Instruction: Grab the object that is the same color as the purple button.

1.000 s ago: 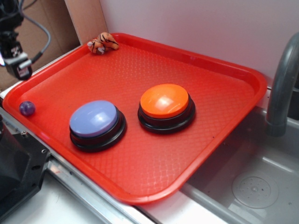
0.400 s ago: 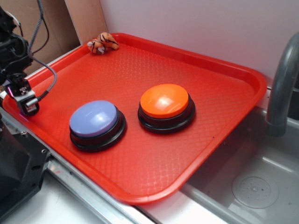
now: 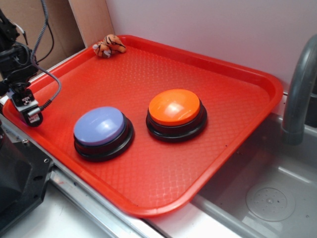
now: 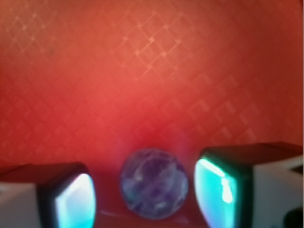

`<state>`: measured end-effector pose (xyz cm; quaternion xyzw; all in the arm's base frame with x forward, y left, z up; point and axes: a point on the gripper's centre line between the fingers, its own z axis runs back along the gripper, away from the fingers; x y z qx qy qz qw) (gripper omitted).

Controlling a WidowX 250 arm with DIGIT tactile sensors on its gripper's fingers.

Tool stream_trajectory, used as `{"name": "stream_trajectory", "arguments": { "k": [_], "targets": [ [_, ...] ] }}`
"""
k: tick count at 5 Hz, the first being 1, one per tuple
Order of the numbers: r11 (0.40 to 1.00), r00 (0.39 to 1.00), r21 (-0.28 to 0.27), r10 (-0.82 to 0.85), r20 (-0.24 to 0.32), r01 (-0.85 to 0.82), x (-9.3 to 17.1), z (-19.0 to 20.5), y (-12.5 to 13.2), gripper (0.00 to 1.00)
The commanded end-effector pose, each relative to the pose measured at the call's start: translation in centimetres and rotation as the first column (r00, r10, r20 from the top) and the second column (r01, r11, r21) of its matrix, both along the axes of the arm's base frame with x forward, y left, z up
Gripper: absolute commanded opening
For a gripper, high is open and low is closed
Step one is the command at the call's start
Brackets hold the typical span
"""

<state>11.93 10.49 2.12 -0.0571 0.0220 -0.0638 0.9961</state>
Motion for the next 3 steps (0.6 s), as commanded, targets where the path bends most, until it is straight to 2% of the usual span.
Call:
{"name": "stream_trajectory", "arguments": {
  "k": [1, 3],
  "targets": [
    [0.992, 1.000, 0.127, -0.011, 0.014, 0.009, 0.7, 1.6, 0.1, 0.00],
    [0.977, 0.989, 0.213, -0.043, 0.141, 0.012, 3.1, 10.0, -3.3, 0.00]
  ]
}}
